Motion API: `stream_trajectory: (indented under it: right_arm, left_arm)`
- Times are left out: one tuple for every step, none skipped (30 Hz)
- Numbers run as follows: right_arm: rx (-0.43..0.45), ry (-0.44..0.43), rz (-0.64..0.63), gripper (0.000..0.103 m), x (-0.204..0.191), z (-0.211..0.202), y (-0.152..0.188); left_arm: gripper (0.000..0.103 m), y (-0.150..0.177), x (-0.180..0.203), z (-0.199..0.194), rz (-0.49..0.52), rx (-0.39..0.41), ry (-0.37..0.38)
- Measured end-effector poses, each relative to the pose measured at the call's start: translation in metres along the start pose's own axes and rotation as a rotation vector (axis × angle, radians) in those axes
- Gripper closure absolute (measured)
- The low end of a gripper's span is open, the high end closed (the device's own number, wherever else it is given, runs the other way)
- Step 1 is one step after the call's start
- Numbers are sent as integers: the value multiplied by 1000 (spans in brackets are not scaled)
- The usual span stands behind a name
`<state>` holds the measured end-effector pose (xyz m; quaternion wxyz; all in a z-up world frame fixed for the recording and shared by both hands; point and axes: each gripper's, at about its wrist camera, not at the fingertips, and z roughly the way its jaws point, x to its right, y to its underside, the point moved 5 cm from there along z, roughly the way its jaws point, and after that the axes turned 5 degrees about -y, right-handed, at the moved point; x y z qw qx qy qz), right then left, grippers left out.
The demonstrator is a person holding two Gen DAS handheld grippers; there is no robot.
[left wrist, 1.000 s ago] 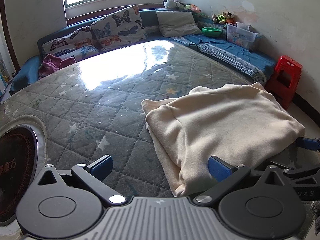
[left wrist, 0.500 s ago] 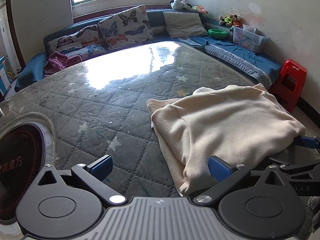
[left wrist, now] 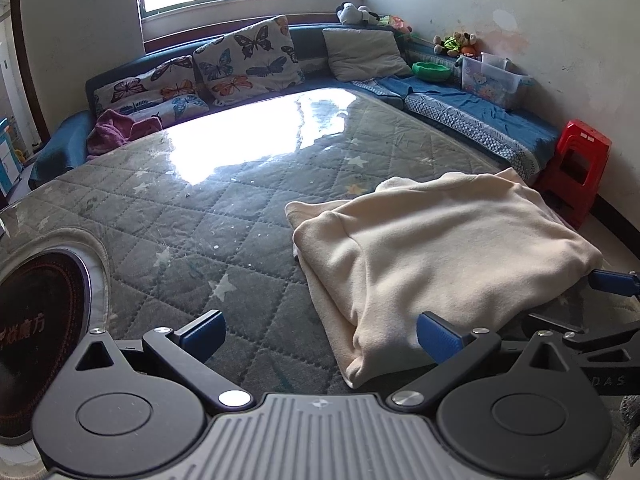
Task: Fold clothes
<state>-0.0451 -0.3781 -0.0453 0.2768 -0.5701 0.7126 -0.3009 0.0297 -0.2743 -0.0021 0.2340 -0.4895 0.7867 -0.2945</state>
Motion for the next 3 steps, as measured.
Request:
stream_trajectory:
  right_arm:
    - [0, 0, 0, 0, 0, 0, 0]
    - [1, -1, 0, 0, 0, -1, 0]
    - [1, -1, 0, 0, 0, -1, 0]
  left_arm:
    - [0, 0, 0, -1, 2, 2, -1]
    - [0, 0, 1, -1, 4, 3, -2]
    - [0, 0, 1, -2, 5, 5, -4]
